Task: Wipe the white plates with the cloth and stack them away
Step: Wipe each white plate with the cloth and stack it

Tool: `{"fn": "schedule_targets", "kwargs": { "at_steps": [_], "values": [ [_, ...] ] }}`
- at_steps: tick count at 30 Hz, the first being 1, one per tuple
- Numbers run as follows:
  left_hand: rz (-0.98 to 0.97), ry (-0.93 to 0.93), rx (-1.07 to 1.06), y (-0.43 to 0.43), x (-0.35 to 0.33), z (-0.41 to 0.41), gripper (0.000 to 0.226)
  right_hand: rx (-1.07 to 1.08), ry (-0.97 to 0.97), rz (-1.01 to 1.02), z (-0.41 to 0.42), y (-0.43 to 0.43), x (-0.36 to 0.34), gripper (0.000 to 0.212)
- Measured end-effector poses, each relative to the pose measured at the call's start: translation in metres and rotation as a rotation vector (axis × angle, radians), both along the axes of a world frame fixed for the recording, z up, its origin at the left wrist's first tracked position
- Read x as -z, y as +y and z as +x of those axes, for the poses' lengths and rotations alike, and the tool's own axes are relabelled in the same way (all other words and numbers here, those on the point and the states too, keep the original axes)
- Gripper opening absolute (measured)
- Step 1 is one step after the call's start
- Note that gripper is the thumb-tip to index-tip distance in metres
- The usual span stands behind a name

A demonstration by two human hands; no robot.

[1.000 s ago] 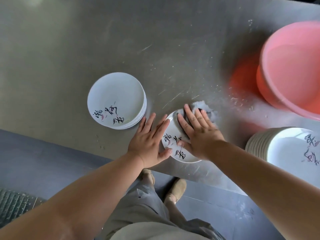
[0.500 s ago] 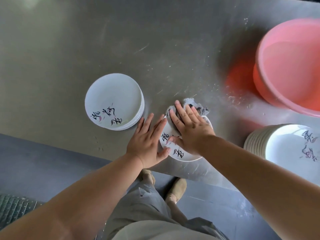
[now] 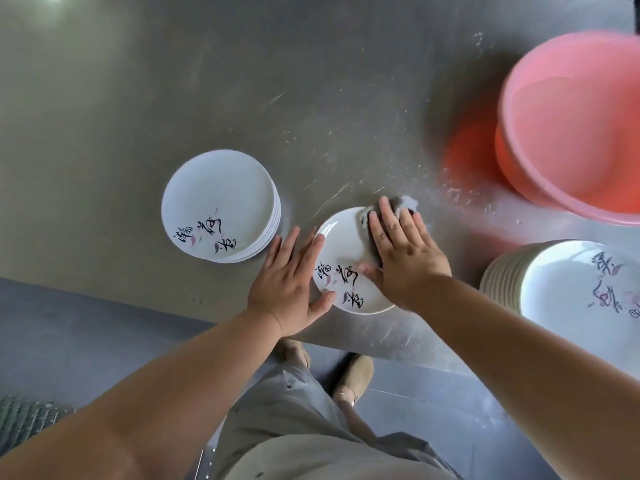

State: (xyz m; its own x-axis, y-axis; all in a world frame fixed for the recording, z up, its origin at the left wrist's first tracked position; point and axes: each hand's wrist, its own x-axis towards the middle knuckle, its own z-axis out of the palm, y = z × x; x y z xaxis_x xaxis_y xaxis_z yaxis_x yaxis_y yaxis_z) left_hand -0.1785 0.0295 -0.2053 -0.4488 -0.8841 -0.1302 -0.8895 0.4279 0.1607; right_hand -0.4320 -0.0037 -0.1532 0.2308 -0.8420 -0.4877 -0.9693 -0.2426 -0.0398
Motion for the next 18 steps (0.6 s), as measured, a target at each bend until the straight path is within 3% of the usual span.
{"fn": "schedule_targets", "kwargs": {
  "at_steps": [8, 14, 18],
  "values": [
    [-0.026, 0.033, -0.025, 0.003, -0.001, -0.002, 0.097, 0.179, -0.08, 0.112, 0.017, 0.096, -0.007, 0.11],
    [0.002, 0.02, -0.029, 0.002, -0.001, -0.002, 0.096, 0.114, -0.033, -0.007, 0.002, 0.016, 0.0, 0.102],
    [-0.005, 0.044, -0.044, 0.003, -0.001, -0.003, 0.097, 0.146, -0.07, 0.026, 0.006, 0.042, 0.0, 0.101]
  ]
}}
